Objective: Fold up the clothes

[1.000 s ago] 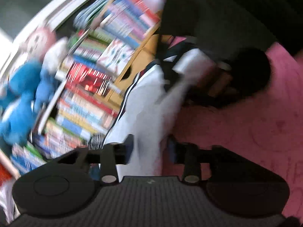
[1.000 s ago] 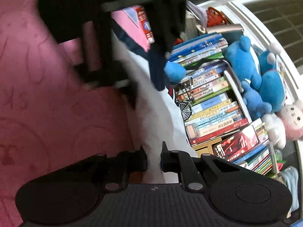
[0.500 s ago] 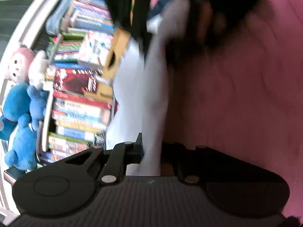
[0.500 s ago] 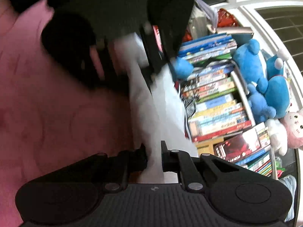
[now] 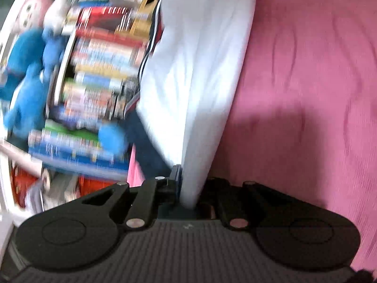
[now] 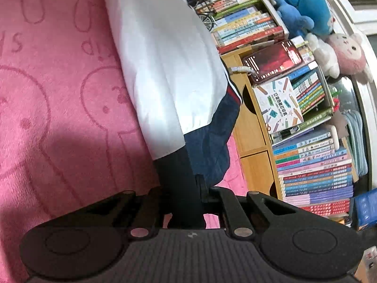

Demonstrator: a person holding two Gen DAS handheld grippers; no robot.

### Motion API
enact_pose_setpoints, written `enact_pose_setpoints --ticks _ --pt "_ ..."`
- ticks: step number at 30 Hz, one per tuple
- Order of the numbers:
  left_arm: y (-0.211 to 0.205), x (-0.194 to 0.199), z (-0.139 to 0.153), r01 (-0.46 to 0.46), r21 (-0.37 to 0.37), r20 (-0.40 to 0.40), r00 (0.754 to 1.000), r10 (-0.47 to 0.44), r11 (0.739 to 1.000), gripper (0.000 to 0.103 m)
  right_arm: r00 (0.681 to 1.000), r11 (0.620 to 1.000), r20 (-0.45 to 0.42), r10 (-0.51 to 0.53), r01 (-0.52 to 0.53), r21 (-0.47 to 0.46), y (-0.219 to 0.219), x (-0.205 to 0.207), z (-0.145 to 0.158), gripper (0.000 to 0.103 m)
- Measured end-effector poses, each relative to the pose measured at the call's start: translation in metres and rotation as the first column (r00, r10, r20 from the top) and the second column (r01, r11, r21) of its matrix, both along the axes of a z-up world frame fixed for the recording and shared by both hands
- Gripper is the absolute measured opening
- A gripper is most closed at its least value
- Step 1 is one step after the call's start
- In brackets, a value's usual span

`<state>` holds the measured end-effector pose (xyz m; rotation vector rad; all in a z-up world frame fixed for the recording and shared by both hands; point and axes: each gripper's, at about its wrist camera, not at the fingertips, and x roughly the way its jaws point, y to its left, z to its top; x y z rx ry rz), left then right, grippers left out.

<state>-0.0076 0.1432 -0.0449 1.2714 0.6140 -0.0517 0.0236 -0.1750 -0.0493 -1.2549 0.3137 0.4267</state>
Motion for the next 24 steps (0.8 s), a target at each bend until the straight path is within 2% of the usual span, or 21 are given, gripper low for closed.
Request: enact_pose_setpoints --ticks 6,10,12,13,15,16,17,18,19,20,21,22,24 --pt "0.008 -0.022 0.003 0.002 0.029 0.016 1.000 -0.003 1.000 0.017 1.000 1.000 -0.001 0.004 -0.004 -0.019 0.002 -0.004 -0.004 0.011" --pt "0.024 -0.029 0.008 -0.079 0.041 0.006 0.997 0.079 0.996 0.026 1.000 1.000 -0.014 -0.012 0.012 -0.003 0.001 0.001 -0.001 0.012" --pt "0.044 -0.034 0.010 -0.180 0.058 -0.002 0.984 0.181 0.982 0.027 1.000 1.000 -0.012 -0.027 0.027 0.002 0.002 0.001 -0.001 0.014" --pt "0.047 -0.040 0.012 -0.198 0.049 0.004 0.980 0.198 0.979 0.027 0.999 0.999 -0.002 -0.037 0.037 0.000 0.003 0.000 -0.001 0.016" --pt "0.055 -0.051 0.016 -0.232 0.032 0.014 0.973 0.232 0.972 0.028 0.997 0.998 0.041 -0.066 0.066 -0.012 0.008 -0.004 -0.001 0.029" --pt "0.058 -0.057 0.018 -0.246 0.023 0.020 0.969 0.246 0.969 0.031 0.996 0.998 0.063 -0.062 0.064 -0.016 0.011 -0.010 0.001 0.034" --pt "0.049 -0.064 0.021 -0.216 0.010 0.026 0.976 0.216 0.976 0.035 0.996 0.999 0.081 -0.037 0.039 -0.017 0.014 -0.018 0.003 0.045" --pt "0.040 -0.070 0.023 -0.184 -0.003 0.033 0.982 0.184 0.983 0.045 0.995 1.000 0.098 -0.012 0.014 -0.019 0.017 -0.026 0.006 0.057" --pt "0.027 -0.078 0.025 -0.132 -0.018 0.040 0.990 0.132 0.991 0.061 0.993 1.000 0.114 0.017 -0.015 -0.025 0.021 -0.035 0.009 0.063" --pt "0.013 -0.083 0.027 -0.070 -0.035 0.047 0.996 0.072 0.997 0.069 0.991 0.998 0.126 0.050 -0.045 -0.039 0.026 -0.045 0.011 0.071" --pt "-0.001 -0.086 0.029 -0.003 -0.055 0.052 0.999 0.006 0.998 0.070 0.988 0.996 0.132 0.083 -0.076 -0.054 0.032 -0.057 0.014 0.076" --pt "-0.017 -0.087 0.032 0.055 -0.079 0.050 0.997 -0.051 0.995 0.071 0.985 0.992 0.128 0.117 -0.109 -0.069 0.038 -0.069 0.016 0.077" --pt "-0.045 -0.088 0.034 0.151 -0.122 0.048 0.988 -0.147 0.981 0.071 0.977 0.981 0.111 0.184 -0.176 -0.078 0.043 -0.089 0.018 0.083"
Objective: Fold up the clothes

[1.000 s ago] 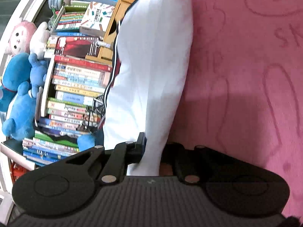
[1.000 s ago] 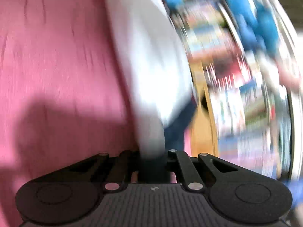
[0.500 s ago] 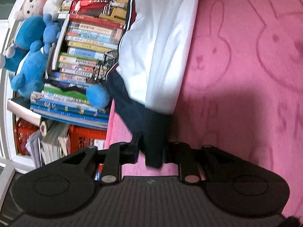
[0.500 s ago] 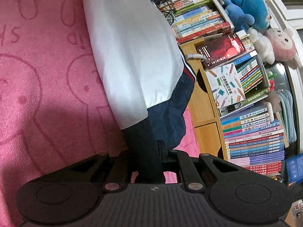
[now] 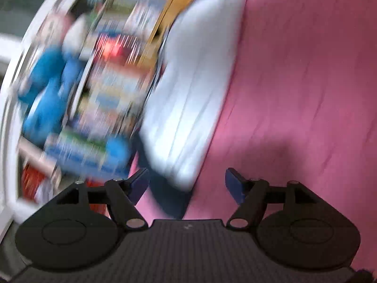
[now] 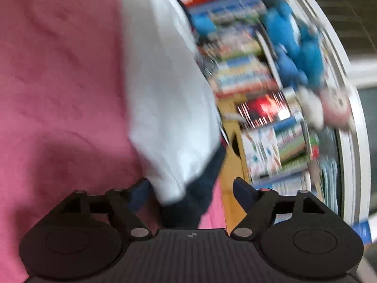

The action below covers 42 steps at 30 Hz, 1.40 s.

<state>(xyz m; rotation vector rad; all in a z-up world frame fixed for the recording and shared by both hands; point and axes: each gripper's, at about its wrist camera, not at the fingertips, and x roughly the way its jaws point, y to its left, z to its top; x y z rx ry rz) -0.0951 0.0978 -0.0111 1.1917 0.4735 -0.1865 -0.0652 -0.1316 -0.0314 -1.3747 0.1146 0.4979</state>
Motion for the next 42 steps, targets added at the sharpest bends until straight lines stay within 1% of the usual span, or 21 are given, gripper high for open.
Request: enact_pose_setpoints --ticks 3,7,8,10,11,12,17,18,19,20,22,23,24,26,28,30,32,34,36,38,42 --pt "-0.033 0.005 -0.003 0.107 -0.049 0.002 0.994 -0.107 0.993 0.069 0.992 0.992 -0.032 0.118 -0.117 0.037 0.016 -0.029 0.006 0.089" --pt "-0.048 0.022 -0.003 0.144 -0.093 0.004 0.990 -0.144 0.985 0.071 0.973 0.968 -0.061 0.222 -0.212 0.130 0.052 -0.032 0.008 0.088" --pt "-0.049 0.025 -0.002 0.146 -0.101 0.003 0.989 -0.146 0.984 0.071 0.969 0.964 -0.085 0.230 -0.215 0.157 0.059 -0.025 0.009 0.084" --pt "-0.053 0.029 -0.002 0.151 -0.104 0.006 0.988 -0.151 0.983 0.071 0.962 0.968 -0.185 0.203 -0.170 0.183 0.073 -0.004 0.007 0.053" --pt "-0.055 0.031 -0.003 0.154 -0.099 0.009 0.988 -0.154 0.983 0.071 0.957 0.975 -0.230 0.176 -0.138 0.171 0.079 0.007 0.002 0.023" --pt "-0.056 0.034 -0.003 0.158 -0.101 0.011 0.988 -0.157 0.982 0.072 0.954 0.978 -0.250 0.167 -0.127 0.167 0.083 0.015 -0.001 0.019" --pt "-0.075 0.048 -0.007 0.187 -0.105 0.034 0.982 -0.185 0.977 0.071 0.939 0.949 -0.305 0.159 -0.059 0.311 0.076 0.022 0.027 0.016" --pt "-0.080 0.054 -0.008 0.191 -0.102 0.044 0.981 -0.187 0.976 0.069 0.936 0.939 -0.316 0.158 -0.043 0.342 0.072 0.025 0.035 0.016" --pt "-0.085 0.061 -0.009 0.185 -0.099 0.053 0.982 -0.180 0.978 0.060 0.934 0.931 -0.321 0.158 -0.032 0.364 0.068 0.027 0.041 0.016" --pt "-0.089 0.068 -0.010 0.178 -0.095 0.062 0.983 -0.173 0.979 0.053 0.937 0.931 -0.310 0.160 -0.038 0.363 0.066 0.026 0.043 0.017" --pt "-0.093 0.080 -0.011 0.144 -0.100 0.077 0.988 -0.137 0.984 0.024 0.949 0.942 -0.269 0.167 -0.073 0.327 0.065 0.022 0.042 0.019" --pt "-0.094 0.086 -0.010 0.128 -0.112 0.076 0.990 -0.120 0.985 0.021 0.954 0.949 -0.243 0.175 -0.098 0.300 0.066 0.018 0.039 0.023" --pt "-0.092 0.087 -0.008 0.124 -0.131 0.064 0.991 -0.117 0.984 0.019 0.958 0.955 -0.214 0.189 -0.129 0.266 0.068 0.013 0.032 0.034" --pt "-0.090 0.088 -0.003 0.117 -0.166 0.039 0.993 -0.112 0.979 0.018 0.963 0.962 -0.159 0.219 -0.186 0.199 0.074 0.003 0.018 0.045" --pt "-0.089 0.086 -0.005 0.117 -0.149 0.029 0.993 -0.114 0.982 0.018 0.967 0.968 -0.135 0.217 -0.196 0.157 0.085 0.003 0.006 0.042" --pt "-0.084 0.088 -0.011 0.099 -0.134 -0.011 0.995 -0.102 0.986 0.015 0.974 0.978 -0.137 0.183 -0.165 0.130 0.092 0.015 -0.002 0.013" --pt "-0.074 0.090 -0.019 0.074 -0.111 -0.046 0.996 -0.079 0.991 0.013 0.975 0.983 -0.154 0.160 -0.144 0.113 0.087 0.023 -0.005 0.012" --pt "-0.058 0.090 -0.024 0.043 -0.102 -0.034 0.998 -0.047 0.994 0.012 0.976 0.988 -0.170 0.139 -0.124 0.095 0.076 0.029 -0.007 0.011" --pt "-0.041 0.091 -0.021 -0.005 -0.134 -0.051 0.999 -0.002 0.991 0.011 0.979 0.993 -0.174 0.103 -0.092 0.068 0.057 0.033 -0.008 0.008" --pt "-0.023 0.091 -0.018 -0.052 -0.163 -0.069 0.997 0.041 0.985 0.011 0.982 0.998 -0.182 0.040 -0.030 0.059 0.030 0.039 -0.007 0.008" --pt "-0.006 0.080 -0.025 -0.089 -0.121 -0.040 0.996 0.085 0.989 0.009 0.977 0.992 -0.189 -0.103 0.115 0.053 -0.029 0.048 -0.007 0.009"
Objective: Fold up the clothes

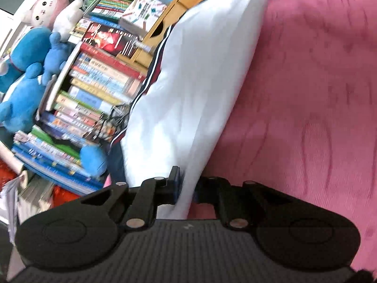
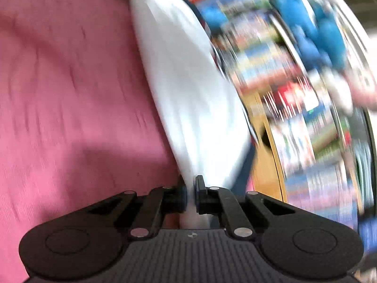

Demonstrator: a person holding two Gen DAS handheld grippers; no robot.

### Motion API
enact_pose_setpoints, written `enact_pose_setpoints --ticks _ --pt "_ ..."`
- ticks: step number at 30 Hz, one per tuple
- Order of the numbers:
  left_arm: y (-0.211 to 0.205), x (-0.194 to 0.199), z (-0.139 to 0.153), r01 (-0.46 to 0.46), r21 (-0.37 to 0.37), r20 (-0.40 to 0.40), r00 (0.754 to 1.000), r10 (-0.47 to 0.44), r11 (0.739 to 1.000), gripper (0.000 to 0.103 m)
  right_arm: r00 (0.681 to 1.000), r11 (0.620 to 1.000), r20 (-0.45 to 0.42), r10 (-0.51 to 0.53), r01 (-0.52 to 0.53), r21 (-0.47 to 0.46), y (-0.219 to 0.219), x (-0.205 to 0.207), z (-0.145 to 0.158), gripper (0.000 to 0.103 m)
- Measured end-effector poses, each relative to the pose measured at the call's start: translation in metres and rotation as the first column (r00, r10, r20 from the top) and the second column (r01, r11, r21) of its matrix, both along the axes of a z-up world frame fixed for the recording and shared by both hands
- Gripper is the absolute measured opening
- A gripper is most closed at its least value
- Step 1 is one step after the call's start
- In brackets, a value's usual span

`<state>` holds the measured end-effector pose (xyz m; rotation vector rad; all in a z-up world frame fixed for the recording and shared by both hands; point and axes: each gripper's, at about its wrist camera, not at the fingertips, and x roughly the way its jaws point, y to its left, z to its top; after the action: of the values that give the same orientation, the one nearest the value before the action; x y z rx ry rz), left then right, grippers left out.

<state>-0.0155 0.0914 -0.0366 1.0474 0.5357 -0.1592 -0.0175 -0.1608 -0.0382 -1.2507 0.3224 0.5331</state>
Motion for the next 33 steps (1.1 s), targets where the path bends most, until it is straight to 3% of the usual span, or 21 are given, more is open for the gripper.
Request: enact_pose_setpoints --ticks 3,9,12,14,16,17,19,21,25,29,32,33 --pt "0.013 -0.008 0.001 -0.041 0.017 0.006 0.999 0.041 0.999 0.009 0.996 0.996 -0.015 -0.091 0.090 -0.008 -0.032 0.007 -0.007 0.010" --pt "0.036 -0.026 0.001 -0.108 0.039 0.012 0.994 0.107 0.993 0.009 0.990 0.990 -0.013 -0.138 0.138 -0.001 -0.049 0.007 -0.009 0.009" --pt "0.043 -0.035 0.002 -0.125 0.039 0.024 0.992 0.124 0.991 0.010 0.970 0.970 -0.009 -0.242 0.242 -0.010 -0.073 0.013 -0.009 0.009" --pt "0.043 -0.040 0.003 -0.131 0.053 0.046 0.991 0.129 0.990 0.016 0.950 0.951 -0.021 -0.310 0.310 0.006 -0.092 0.014 -0.006 0.009" --pt "0.046 -0.044 0.007 -0.169 0.049 0.081 0.983 0.164 0.984 0.038 0.943 0.943 -0.003 -0.333 0.333 -0.003 -0.103 0.008 -0.005 0.015" --pt "0.049 -0.047 0.012 -0.196 0.040 0.105 0.976 0.191 0.980 0.049 0.946 0.946 0.014 -0.323 0.323 -0.008 -0.105 0.000 -0.005 0.023" --pt "0.054 -0.051 0.022 -0.247 0.019 0.152 0.958 0.242 0.969 0.093 0.960 0.960 0.043 -0.278 0.279 -0.007 -0.102 -0.016 -0.004 0.033" --pt "0.055 -0.057 0.034 -0.233 -0.003 0.158 0.960 0.230 0.973 0.095 0.977 0.978 0.050 -0.206 0.206 0.016 -0.086 -0.028 0.001 0.040" --pt "0.028 -0.077 0.041 -0.112 0.040 0.174 0.979 0.103 0.993 0.095 0.998 0.998 0.064 -0.009 0.004 0.068 -0.037 -0.050 0.009 0.047" --pt "-0.011 -0.084 0.043 0.054 0.028 0.166 0.984 -0.058 0.998 0.096 0.972 0.969 0.071 0.223 -0.229 0.091 0.033 -0.067 0.012 0.054" --pt "-0.035 -0.081 0.042 0.159 0.002 0.142 0.977 -0.158 0.987 0.097 0.957 0.952 0.047 0.288 -0.291 0.092 0.072 -0.063 0.007 0.054" --pt "-0.040 -0.078 0.040 0.182 0.007 0.134 0.974 -0.181 0.983 0.097 0.952 0.948 0.038 0.304 -0.306 0.092 0.084 -0.061 0.005 0.047"
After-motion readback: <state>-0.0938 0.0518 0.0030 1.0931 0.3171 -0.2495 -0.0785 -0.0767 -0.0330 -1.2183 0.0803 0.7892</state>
